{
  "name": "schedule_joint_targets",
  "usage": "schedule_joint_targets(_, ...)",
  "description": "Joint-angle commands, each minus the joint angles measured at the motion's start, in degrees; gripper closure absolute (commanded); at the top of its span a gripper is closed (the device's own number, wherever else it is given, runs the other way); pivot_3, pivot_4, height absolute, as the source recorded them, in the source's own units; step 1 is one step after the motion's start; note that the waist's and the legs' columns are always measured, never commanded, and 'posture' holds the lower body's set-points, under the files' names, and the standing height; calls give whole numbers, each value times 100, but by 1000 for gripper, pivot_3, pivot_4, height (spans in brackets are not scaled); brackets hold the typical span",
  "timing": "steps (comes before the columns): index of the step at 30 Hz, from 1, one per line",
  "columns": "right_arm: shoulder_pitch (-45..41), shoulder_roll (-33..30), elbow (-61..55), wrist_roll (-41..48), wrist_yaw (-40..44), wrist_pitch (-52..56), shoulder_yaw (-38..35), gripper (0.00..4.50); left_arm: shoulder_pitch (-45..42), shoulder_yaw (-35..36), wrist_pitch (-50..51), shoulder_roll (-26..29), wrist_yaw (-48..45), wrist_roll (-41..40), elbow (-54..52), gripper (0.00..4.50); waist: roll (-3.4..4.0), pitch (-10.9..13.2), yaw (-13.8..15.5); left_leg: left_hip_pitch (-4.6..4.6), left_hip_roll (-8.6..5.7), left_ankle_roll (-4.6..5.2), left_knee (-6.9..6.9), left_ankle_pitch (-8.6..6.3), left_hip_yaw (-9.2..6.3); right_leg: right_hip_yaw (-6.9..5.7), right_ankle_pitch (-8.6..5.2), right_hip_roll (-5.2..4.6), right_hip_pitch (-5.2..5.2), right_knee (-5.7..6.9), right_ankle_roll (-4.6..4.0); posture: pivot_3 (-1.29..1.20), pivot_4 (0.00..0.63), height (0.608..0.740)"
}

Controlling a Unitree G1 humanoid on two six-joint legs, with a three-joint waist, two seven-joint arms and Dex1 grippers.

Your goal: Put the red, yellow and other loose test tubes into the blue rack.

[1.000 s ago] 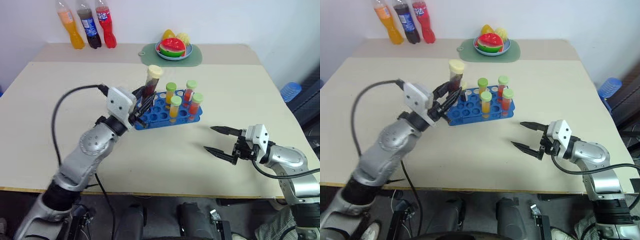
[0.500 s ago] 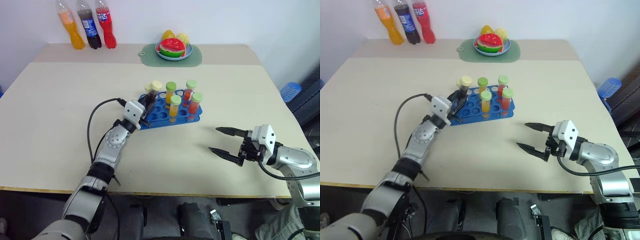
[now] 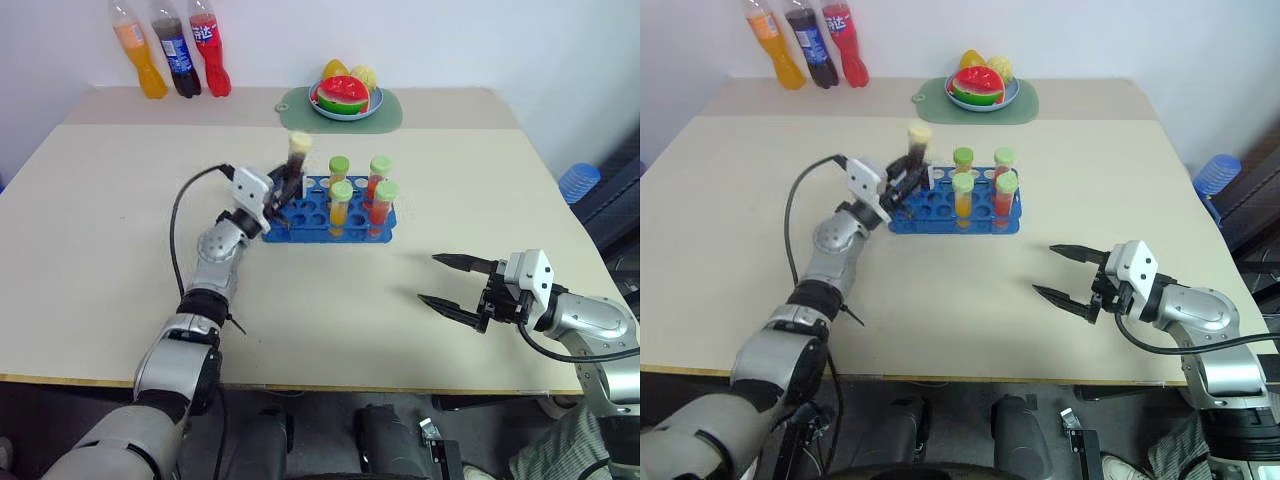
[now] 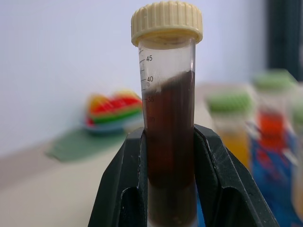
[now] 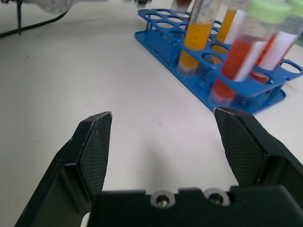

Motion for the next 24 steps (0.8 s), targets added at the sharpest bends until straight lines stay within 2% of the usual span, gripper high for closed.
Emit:
schedule_joint_targets(1, -31, -30, -129, 76, -14, -36, -104, 684, -249, 394, -363, -36, 135, -171, 208, 3731, 0, 0, 3, 0, 0, 0, 0, 0, 0, 0, 0, 0, 0, -1, 0, 0, 150, 740)
schedule_joint_targets(3, -66, -26, -112, 79, -11, -30, -88, 684, -179, 539, -533, -34, -83, -299, 309, 3731, 0, 0, 0, 0, 0, 0, 0, 0, 0, 0, 0, 0, -1, -1, 1, 0, 150, 740)
schedule_joint_targets(6, -91, -25, -91, 83, 0, -34, -81, 684, 515, 708, -706, -58, -1003, -725, 127, 3731, 7, -4, -28, 1, 1, 0, -2, 0, 3, 1, 0, 0, 0, -2, 1, 0, 150, 740)
schedule_joint_targets(8, -85, -28, -88, 81, 7, -40, -81, 684, 1046, 723, -554, -104, -1697, -1093, -338, 3731, 8, -4, -39, 2, 3, 0, -5, 0, 5, 2, 0, 0, -3, -2, 0, 0, 150, 740)
schedule_joint_targets(10, -65, -34, -96, 87, 16, -39, -89, 684, 1604, 654, -384, -221, -1989, -1361, -1107, 3731, 6, -3, -27, 1, 5, 0, -6, 0, 3, 2, -1, 1, -4, -1, 0, 0, 150, 740)
schedule_joint_targets(12, -49, -38, -106, 92, 18, -35, -98, 684, 2078, 553, 17, -344, -1929, -1529, -1979, 3731, 9, -4, 14, 2, 7, 0, -1, 0, 1, 2, 0, -1, 0, 0, 0, 0, 150, 740)
schedule_joint_targets(17, 19, -61, -140, 107, 23, -15, -125, 684, 3454, 91, 832, -533, -1156, -1233, -4515, 3731, 7, -4, 16, 1, 6, 1, 2, -1, -18, 4, 0, -6, 5, -2, 0, 0, 150, 740)
schedule_joint_targets(20, 38, -59, -160, 110, 11, -7, -128, 684, 3928, -172, 1169, -639, -791, -1048, -5386, 3731, 8, -4, 16, 2, 6, 0, 1, -1, -18, 3, 0, -3, 5, -1, -1, 0, 150, 740)
schedule_joint_targets(24, 66, -46, -189, 108, -16, -8, -125, 684, 4041, -228, 1503, -685, -352, -903, -5951, 3731, 8, -4, 16, 4, 5, 0, 2, -1, -12, 3, 0, 0, 8, -1, -1, 0, 150, 740)
